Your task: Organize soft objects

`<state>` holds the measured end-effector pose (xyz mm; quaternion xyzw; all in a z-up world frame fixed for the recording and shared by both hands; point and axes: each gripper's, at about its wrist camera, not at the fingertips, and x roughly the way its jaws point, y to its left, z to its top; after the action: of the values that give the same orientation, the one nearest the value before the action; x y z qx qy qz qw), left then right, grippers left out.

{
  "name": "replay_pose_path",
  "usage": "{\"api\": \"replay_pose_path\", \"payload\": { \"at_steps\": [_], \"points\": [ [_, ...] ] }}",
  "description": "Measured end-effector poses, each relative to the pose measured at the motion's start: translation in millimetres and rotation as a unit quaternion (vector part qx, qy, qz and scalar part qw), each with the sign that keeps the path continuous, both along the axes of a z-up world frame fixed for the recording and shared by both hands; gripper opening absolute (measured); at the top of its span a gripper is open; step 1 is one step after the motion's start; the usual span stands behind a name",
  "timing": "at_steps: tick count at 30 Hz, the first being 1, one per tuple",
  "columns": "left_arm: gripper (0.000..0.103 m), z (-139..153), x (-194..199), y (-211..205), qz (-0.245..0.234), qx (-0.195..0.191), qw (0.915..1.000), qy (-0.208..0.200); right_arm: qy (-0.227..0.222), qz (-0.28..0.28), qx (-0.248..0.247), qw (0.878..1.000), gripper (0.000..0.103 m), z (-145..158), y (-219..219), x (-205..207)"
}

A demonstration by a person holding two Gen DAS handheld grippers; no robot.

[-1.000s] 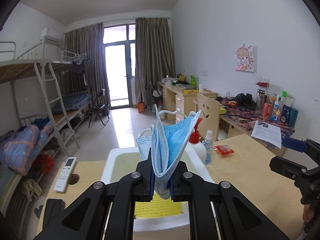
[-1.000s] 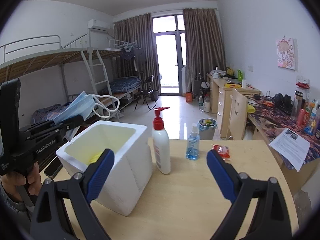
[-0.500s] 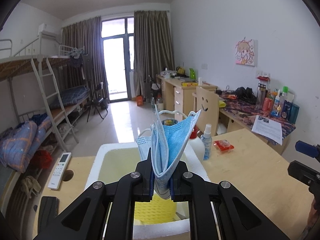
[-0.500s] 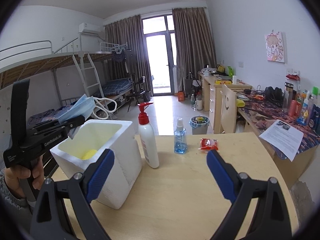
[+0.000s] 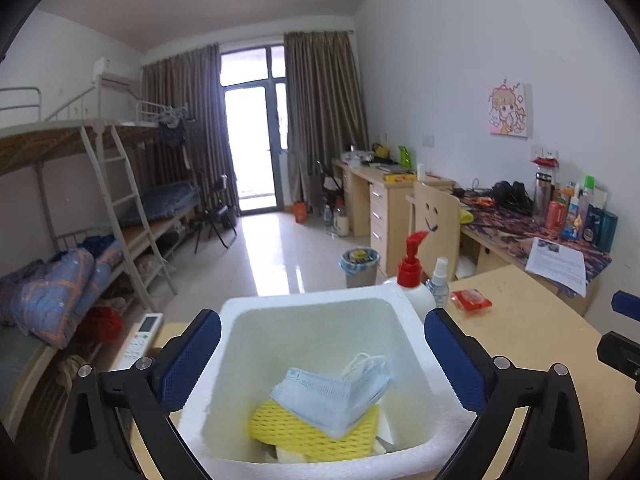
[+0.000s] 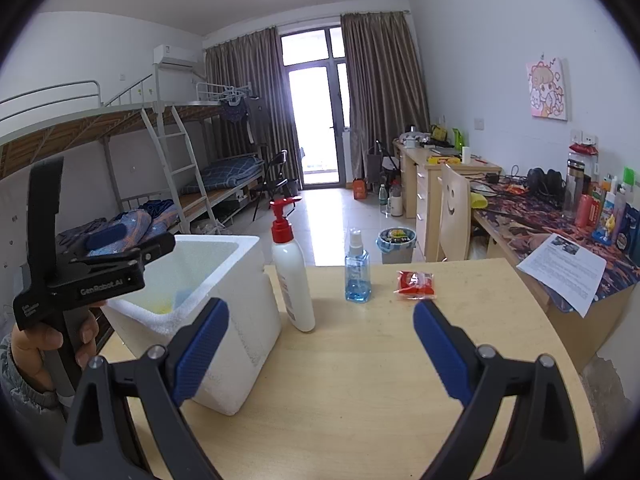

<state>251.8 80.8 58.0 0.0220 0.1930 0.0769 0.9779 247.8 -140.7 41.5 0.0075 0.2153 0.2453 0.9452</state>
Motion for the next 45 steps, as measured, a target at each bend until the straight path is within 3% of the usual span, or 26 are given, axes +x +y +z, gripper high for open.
{"api": "replay_pose_path", "payload": {
  "at_steps": [13,22,24,45],
  "points": [
    [0.102,6.6,-17.2,-2.4,0.008,0.008,0.9999,-0.012,-0.009,0.007,0.001,1.0,0.096,7.0,6.8,-10.2],
    [0.102,16.5,-53.0,-1.7,0.015,0.01,0.9994,-0.029,-0.025,0.019,0.005,0.999,0.096,16.2,15.0,-30.1],
    [0.102,18.1,-61.6,0.8,0.018,0.008,0.9992,-0.033,-0.032,0.023,0.005,0.999,0.103,18.6,17.6,-37.1],
    [0.102,28.7,-138.8,-7.6,0.033,0.003,0.9966,-0.075,-0.086,0.051,0.003,0.995,0.103,35.6,25.6,-101.0]
  ]
}}
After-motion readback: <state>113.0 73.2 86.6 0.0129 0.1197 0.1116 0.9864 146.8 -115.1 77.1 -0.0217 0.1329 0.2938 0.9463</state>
